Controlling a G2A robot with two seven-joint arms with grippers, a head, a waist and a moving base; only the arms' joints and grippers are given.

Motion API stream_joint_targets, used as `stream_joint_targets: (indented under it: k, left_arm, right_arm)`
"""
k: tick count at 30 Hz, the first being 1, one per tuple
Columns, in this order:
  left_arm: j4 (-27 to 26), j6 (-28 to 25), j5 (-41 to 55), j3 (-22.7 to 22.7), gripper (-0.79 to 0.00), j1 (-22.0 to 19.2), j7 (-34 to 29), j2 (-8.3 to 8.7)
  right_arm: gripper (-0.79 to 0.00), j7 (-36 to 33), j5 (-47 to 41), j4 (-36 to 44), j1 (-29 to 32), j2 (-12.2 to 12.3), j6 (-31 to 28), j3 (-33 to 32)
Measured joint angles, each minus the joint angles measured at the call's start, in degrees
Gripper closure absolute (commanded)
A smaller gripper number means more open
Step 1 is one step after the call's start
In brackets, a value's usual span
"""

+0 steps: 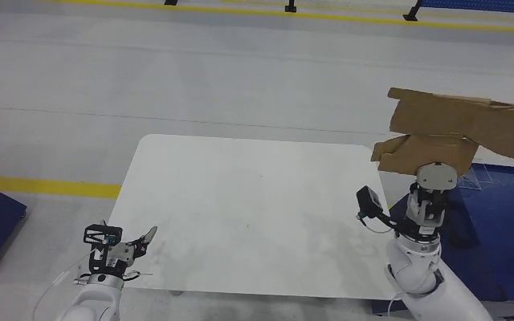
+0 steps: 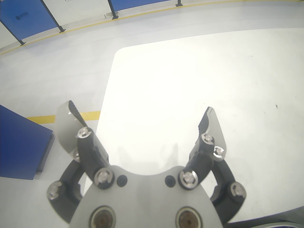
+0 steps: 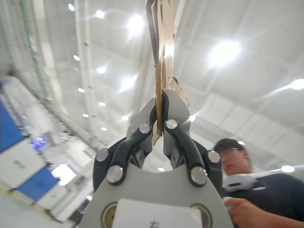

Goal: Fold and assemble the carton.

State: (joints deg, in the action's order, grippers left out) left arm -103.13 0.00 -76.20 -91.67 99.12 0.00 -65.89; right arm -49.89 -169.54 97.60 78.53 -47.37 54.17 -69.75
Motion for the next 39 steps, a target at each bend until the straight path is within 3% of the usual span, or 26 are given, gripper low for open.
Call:
stream_joint_targets:
  k: [2,7,10,14,18,22,28,34,39]
  left_arm:
    - [0.0,0.0,0.0,0.0,-0.785,0.0,0.0,0.0]
    - [0.0,0.0,0.0,0.0,-0.785,0.0,0.0,0.0]
    - [0.0,0.0,0.0,0.0,-0.785,0.0,0.0,0.0]
    - [0.0,0.0,0.0,0.0,-0.785,0.0,0.0,0.0]
    - [0.0,0.0,0.0,0.0,-0.785,0.0,0.0,0.0]
    - [0.0,0.0,0.0,0.0,-0.785,0.0,0.0,0.0]
    - [0.0,0.0,0.0,0.0,-0.785,0.0,0.0,0.0]
    - [0.0,0.0,0.0,0.0,-0.785,0.0,0.0,0.0]
    - [0.0,0.0,0.0,0.0,-0.785,0.0,0.0,0.0]
  right_arm:
    - [0.0,5.1,-5.4,-2.4,-0.7,-0.5,3.6,3.1]
    - [0.0,8.4,-6.5,-5.2,-2.4,-1.6,3.8,7.6]
    - [0.0,10.5,-4.4,-6.9,-4.5,-1.6,2.2,4.4]
    - [0.0,5.3,9.8,-5.5,-4.3,-2.0,-3.1,-3.6]
    - [0.0,-3.9,31.4,-3.8,-3.1,-2.1,-13.3,-12.6]
    - [0.0,-16.0,59.9,-3.7,-0.3,-2.3,-31.1,-17.1]
    - [0.0,-24.1,81.7,-5.7,2.9,-2.9,-50.7,-17.3]
    - [0.0,-25.6,96.2,-11.1,3.8,-4.2,-62.2,-11.5]
    - [0.0,-25.1,97.6,-13.2,2.5,-4.6,-64.2,-9.8]
